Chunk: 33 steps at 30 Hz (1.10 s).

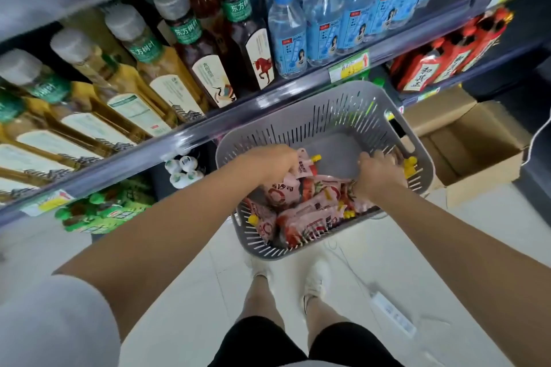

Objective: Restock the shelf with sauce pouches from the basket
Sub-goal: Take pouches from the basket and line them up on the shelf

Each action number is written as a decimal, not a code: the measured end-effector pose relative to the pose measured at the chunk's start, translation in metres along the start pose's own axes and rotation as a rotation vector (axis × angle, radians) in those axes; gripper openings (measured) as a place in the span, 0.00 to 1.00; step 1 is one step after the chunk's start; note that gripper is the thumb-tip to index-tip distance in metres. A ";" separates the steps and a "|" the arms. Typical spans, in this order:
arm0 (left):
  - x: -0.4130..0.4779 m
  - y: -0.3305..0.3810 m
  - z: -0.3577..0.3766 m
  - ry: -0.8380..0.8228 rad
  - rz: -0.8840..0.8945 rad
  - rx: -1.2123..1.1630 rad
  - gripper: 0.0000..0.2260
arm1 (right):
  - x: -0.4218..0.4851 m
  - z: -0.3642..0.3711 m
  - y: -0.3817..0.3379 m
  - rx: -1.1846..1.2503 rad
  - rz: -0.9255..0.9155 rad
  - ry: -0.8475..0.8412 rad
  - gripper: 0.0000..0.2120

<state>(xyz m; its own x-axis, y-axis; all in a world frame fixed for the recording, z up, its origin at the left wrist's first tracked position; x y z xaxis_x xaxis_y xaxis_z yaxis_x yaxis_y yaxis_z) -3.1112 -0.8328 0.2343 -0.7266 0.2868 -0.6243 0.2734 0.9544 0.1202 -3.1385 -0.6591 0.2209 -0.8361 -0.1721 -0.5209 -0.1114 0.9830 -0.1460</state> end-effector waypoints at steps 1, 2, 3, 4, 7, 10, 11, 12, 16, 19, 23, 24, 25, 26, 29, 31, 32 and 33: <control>0.006 0.002 -0.006 0.011 0.025 0.024 0.10 | 0.002 -0.002 0.001 -0.044 -0.003 -0.002 0.27; 0.011 0.004 -0.011 0.031 0.036 0.037 0.11 | 0.004 -0.003 0.003 -0.064 0.004 -0.012 0.28; 0.017 0.004 -0.015 0.052 0.032 0.037 0.10 | 0.005 -0.003 0.004 -0.070 0.012 -0.022 0.29; 0.023 0.004 -0.019 0.079 0.028 0.036 0.08 | 0.006 -0.002 0.006 -0.074 0.017 -0.031 0.29; 0.040 0.004 -0.028 0.251 -0.002 0.060 0.15 | 0.008 0.004 0.009 -0.124 0.012 -0.041 0.28; 0.050 -0.003 -0.020 0.394 -0.105 0.011 0.26 | 0.008 0.010 0.008 -0.164 -0.006 -0.028 0.25; 0.051 -0.005 -0.012 0.407 -0.143 -0.041 0.29 | 0.008 0.010 0.006 -0.165 -0.018 -0.019 0.23; 0.051 -0.006 -0.004 0.425 -0.180 -0.093 0.30 | 0.007 0.012 0.005 -0.154 -0.021 -0.013 0.21; 0.045 -0.013 0.033 0.471 -0.338 -0.249 0.31 | 0.002 0.027 0.005 0.016 0.083 -0.081 0.12; 0.051 -0.019 0.069 0.283 -0.440 -0.239 0.41 | 0.001 0.038 0.002 0.046 0.198 -0.166 0.24; 0.060 -0.021 0.101 0.080 -0.427 -0.218 0.48 | 0.003 0.039 -0.014 0.130 0.320 -0.209 0.37; 0.061 -0.020 0.105 0.056 -0.406 -0.207 0.49 | 0.006 0.043 -0.017 0.194 0.366 -0.209 0.39; 0.061 -0.020 0.107 0.043 -0.396 -0.207 0.48 | 0.009 0.048 -0.016 0.270 0.423 -0.196 0.42; 0.061 -0.020 0.108 0.036 -0.396 -0.213 0.49 | 0.013 0.055 -0.014 0.353 0.485 -0.171 0.44; 0.066 -0.022 0.108 0.023 -0.396 -0.242 0.51 | 0.022 0.073 -0.012 0.652 0.549 -0.081 0.49; 0.069 -0.024 0.109 0.015 -0.403 -0.276 0.53 | 0.029 0.079 -0.014 0.697 0.581 -0.016 0.51; 0.070 -0.026 0.109 0.013 -0.406 -0.283 0.52 | 0.030 0.080 -0.013 0.662 0.646 0.019 0.52; 0.071 -0.026 0.109 0.012 -0.406 -0.291 0.52 | 0.030 0.081 -0.014 0.618 0.712 0.046 0.53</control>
<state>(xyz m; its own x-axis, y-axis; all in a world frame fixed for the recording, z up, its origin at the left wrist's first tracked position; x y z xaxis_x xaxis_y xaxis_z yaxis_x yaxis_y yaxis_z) -3.1012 -0.8463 0.1031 -0.7456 -0.1138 -0.6566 -0.2191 0.9724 0.0803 -3.1188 -0.6831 0.1391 -0.6196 0.4714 -0.6276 0.7272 0.6456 -0.2330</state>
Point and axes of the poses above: each hand's wrist, its own x-axis towards the middle knuckle, its own z-axis out of the palm, y = z × x, the point moved 7 cm from there along x, towards the middle knuckle, and after that the axes turned 5 degrees about x, right-handed, at the moved point
